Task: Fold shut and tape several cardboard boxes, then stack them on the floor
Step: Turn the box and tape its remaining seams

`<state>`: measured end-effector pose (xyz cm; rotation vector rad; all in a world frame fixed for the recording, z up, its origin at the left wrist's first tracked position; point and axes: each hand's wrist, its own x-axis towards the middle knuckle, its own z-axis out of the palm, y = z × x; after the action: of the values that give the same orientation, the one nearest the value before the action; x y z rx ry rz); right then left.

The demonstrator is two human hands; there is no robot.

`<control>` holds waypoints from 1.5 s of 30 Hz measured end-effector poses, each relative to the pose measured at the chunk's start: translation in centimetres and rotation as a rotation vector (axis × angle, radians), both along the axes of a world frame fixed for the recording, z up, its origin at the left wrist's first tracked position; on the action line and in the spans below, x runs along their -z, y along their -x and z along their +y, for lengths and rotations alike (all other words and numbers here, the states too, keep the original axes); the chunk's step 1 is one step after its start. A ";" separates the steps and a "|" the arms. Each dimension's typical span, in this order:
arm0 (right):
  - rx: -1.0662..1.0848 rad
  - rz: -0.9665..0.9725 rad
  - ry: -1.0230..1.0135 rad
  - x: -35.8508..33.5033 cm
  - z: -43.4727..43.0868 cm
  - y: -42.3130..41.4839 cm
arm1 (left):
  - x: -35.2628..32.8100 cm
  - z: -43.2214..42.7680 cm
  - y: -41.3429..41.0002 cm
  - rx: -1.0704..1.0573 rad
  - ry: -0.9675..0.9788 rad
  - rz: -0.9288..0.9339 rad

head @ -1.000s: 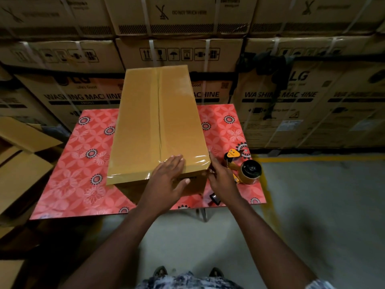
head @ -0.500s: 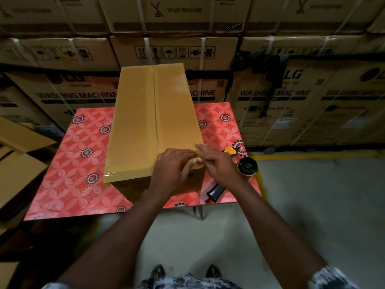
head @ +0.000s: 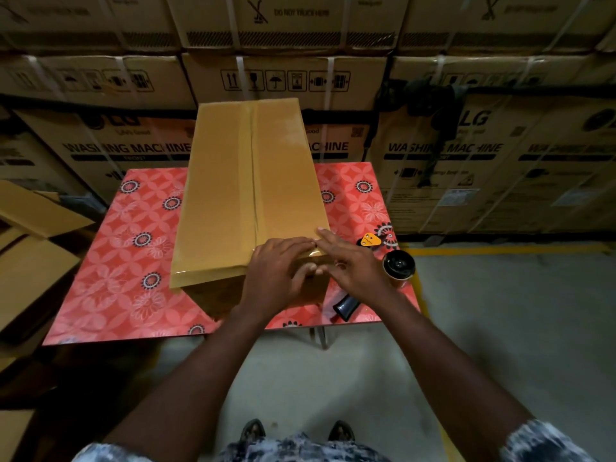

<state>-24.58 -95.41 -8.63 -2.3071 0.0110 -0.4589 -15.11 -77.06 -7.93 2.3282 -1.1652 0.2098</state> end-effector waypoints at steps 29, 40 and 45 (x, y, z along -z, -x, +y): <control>0.230 -0.049 0.259 1.8 4.7 -2.2 | 0.6 6.9 -3.5 -0.002 0.008 -0.059; 0.145 -0.016 0.100 0.7 3.4 -2.3 | -0.2 6.9 -3.2 -0.025 0.029 0.039; 0.176 -0.024 0.063 0.5 4.0 -2.4 | 0.4 8.7 -4.1 -0.075 0.077 -0.006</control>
<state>-22.14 -91.45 -9.13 -2.3730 0.1920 -0.5837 -11.02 -68.31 -8.29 2.3070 -1.0550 0.2838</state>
